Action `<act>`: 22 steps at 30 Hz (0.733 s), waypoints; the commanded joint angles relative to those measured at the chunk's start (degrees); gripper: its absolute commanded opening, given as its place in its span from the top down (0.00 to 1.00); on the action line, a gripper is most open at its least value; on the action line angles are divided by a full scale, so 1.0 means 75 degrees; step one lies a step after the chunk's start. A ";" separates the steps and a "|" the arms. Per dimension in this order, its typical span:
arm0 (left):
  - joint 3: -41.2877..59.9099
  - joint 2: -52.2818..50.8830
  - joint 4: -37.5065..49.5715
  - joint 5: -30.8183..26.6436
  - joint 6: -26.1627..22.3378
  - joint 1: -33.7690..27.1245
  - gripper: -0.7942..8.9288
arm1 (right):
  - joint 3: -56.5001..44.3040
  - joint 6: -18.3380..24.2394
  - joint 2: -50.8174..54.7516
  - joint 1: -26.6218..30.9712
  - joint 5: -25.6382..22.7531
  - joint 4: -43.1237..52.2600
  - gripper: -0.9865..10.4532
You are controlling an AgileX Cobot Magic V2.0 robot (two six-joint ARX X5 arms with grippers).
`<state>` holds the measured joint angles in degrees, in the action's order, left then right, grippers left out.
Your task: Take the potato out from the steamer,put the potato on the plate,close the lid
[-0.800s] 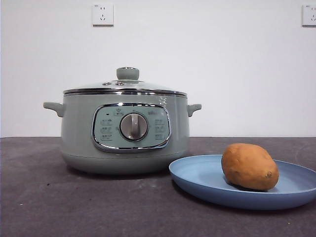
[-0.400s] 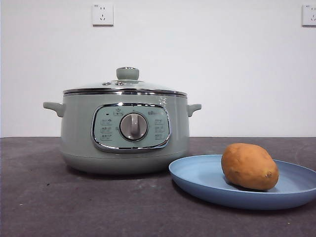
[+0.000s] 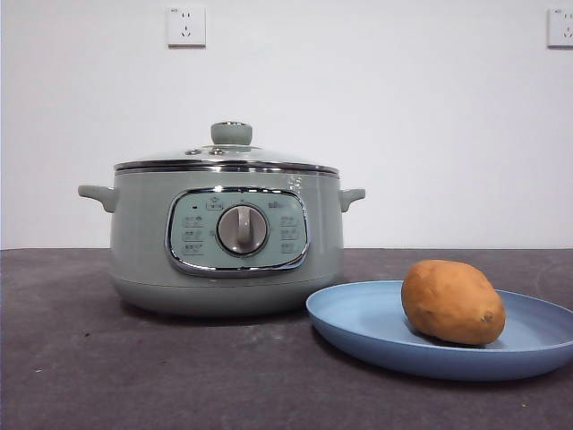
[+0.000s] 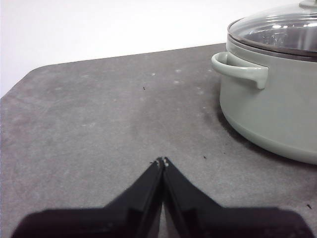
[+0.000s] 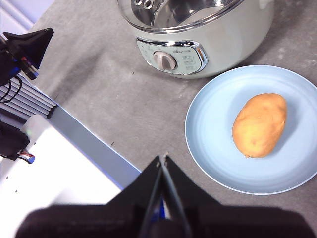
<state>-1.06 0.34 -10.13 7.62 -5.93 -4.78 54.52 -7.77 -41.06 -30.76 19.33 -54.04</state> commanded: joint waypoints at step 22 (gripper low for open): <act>0.0117 -0.0029 0.0003 -0.0009 0.0052 -0.0029 0.92 | -0.3719 0.0641 0.3471 0.4054 -0.0880 0.5820 0.91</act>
<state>-1.06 0.34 -10.11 7.62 -5.93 -4.78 29.21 -3.42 -15.70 -0.60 13.26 -12.19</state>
